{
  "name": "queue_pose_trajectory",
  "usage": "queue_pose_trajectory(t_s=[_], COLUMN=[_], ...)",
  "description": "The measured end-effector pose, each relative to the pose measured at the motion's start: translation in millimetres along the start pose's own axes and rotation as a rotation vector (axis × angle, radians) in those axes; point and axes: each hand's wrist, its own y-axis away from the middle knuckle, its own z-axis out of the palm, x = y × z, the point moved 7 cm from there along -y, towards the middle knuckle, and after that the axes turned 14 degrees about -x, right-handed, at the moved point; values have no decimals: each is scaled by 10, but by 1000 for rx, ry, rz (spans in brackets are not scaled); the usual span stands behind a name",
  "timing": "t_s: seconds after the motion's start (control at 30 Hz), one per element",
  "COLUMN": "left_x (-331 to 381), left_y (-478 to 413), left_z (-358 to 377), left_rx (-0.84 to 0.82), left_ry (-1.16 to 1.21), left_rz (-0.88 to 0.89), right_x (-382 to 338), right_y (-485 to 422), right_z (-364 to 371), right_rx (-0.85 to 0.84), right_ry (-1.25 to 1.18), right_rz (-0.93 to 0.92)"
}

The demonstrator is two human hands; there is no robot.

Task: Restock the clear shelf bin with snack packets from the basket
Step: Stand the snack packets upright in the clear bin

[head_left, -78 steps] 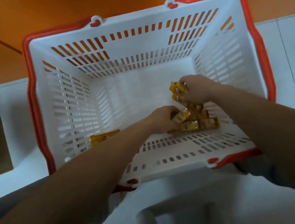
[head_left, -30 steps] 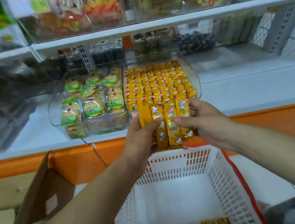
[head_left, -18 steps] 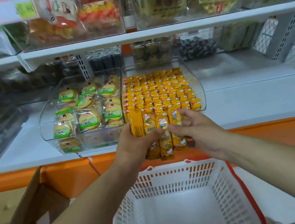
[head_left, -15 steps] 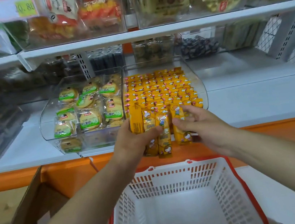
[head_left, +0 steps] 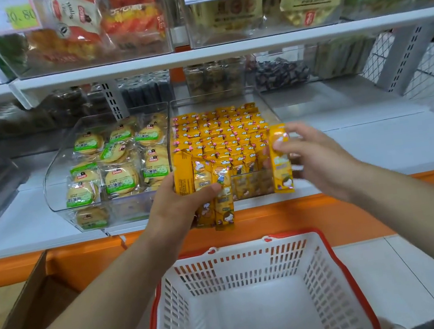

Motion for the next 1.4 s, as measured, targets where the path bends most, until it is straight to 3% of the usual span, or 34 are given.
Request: queue_pose_trajectory(t_s=[0.1, 0.23, 0.37, 0.67, 0.83, 1.0, 1.17, 1.4], left_x=[17, 28, 9, -6, 0, 19, 45, 34], left_y=[0, -5, -24, -66, -53, -26, -16, -20], left_z=[30, 51, 20, -15, -9, -11, 1, 22], left_rx=[0, 2, 9, 40, 38, 44, 50, 62], left_ry=[-5, -17, -27, -44, -72, -71, -67, -67], left_rz=[1, 5, -4, -11, -5, -5, -6, 1], right_x=[-279, -352, -299, -159, -270, -277, -159, 94], right_y=[-9, -43, -138, -380, -301, -286, -236, -220], right_z=[-246, -399, -343, -229, -190, -303, -106, -91], right_rx=[74, 132, 86, 62, 107, 130, 63, 10], right_ry=[238, 610, 985, 1424, 1478, 1543, 1632, 1559], right_rz=[-165, -223, -200, -40, -165, -38, -25, 50])
